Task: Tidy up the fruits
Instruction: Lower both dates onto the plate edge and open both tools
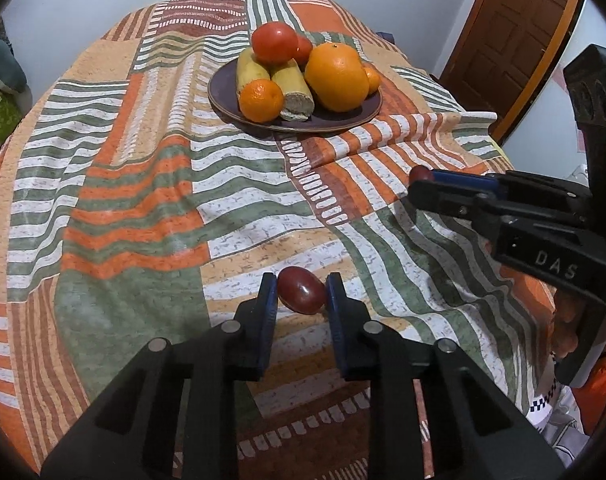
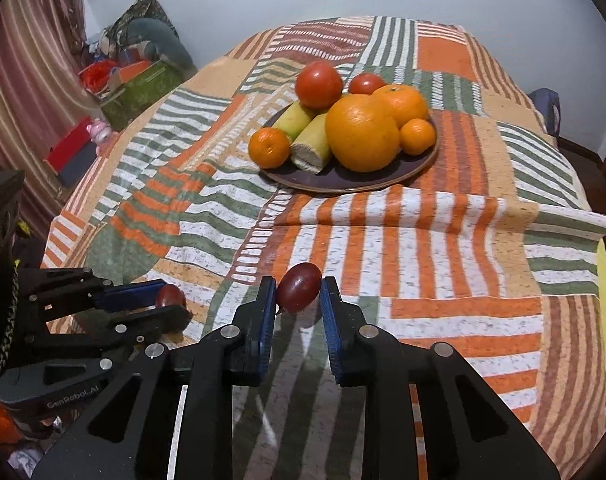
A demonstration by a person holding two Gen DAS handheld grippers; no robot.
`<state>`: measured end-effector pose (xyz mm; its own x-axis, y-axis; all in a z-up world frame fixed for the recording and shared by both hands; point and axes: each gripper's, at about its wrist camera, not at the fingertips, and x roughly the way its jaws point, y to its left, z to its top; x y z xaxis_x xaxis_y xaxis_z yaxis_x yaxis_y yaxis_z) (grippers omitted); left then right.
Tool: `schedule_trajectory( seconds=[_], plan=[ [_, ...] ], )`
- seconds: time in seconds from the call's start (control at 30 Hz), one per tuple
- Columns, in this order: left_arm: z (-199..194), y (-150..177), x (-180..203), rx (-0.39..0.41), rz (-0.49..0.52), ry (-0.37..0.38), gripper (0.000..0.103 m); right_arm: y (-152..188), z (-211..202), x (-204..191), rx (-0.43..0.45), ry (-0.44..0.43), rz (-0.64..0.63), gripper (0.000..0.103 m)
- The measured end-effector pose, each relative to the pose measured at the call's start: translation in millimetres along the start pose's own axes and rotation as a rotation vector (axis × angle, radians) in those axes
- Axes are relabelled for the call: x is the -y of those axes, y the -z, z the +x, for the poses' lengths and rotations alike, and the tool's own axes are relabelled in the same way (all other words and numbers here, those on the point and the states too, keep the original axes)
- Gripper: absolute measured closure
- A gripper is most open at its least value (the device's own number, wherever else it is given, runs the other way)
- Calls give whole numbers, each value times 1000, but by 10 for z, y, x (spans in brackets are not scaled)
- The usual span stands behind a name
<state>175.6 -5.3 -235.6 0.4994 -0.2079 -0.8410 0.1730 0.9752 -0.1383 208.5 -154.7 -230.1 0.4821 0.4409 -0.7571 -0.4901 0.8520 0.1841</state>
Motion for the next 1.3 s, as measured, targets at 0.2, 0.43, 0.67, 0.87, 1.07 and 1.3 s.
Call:
schedule_trajectory(
  seconds=[0.2,0.43,0.67,0.87,1.07,1.3],
  plan=[
    [-113,-115,-2,30,5,-7,79,-48,-115,63,30,16,8,82],
    [-218,-386,11,85,6,-6,79,-169,-229,117,75,37,-3,82],
    [-189,-686,11,130,4,4,79,-324,-196,185,97,39,-9,82],
    [-23,-896,-40,135,-7,12,79,-425,-32,200,83,25,-22,82],
    [144,-1058,-104,129,-14,25,79,-518,186,171,59,10,-49,82],
    [312,-1181,-47,123,10,42,79,-588,390,147,30,2,-81,82]
  ],
)
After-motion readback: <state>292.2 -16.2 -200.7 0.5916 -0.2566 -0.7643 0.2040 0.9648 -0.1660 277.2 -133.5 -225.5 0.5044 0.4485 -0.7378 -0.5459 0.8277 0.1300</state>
